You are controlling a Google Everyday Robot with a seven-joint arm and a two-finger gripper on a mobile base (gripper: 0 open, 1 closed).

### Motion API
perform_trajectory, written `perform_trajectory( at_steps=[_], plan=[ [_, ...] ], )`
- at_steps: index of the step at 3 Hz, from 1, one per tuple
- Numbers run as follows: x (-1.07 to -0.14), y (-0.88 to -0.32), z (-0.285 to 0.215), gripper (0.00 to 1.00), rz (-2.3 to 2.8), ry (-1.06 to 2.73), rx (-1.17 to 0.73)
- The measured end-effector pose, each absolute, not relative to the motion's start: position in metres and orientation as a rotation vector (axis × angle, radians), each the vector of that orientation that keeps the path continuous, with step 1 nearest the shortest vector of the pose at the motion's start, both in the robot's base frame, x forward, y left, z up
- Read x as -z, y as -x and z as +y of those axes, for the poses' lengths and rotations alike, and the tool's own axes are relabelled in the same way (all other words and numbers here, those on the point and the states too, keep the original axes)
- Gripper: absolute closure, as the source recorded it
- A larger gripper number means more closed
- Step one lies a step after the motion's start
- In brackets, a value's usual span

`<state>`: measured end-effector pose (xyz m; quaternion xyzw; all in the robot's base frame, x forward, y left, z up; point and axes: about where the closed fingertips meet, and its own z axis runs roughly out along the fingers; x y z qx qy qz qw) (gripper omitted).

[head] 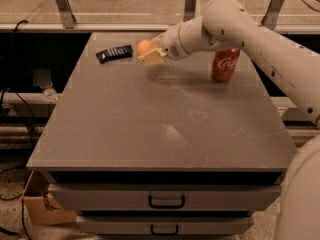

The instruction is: Move orange near rxbar blueberry

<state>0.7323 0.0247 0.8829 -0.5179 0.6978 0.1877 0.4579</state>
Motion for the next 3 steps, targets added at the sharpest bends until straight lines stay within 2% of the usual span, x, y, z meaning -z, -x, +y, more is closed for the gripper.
perform_trajectory(
  at_steps=[3],
  plan=[
    [-0.850,-0.790,0.059,1.00,1.853,1.154,-0.482]
  ],
)
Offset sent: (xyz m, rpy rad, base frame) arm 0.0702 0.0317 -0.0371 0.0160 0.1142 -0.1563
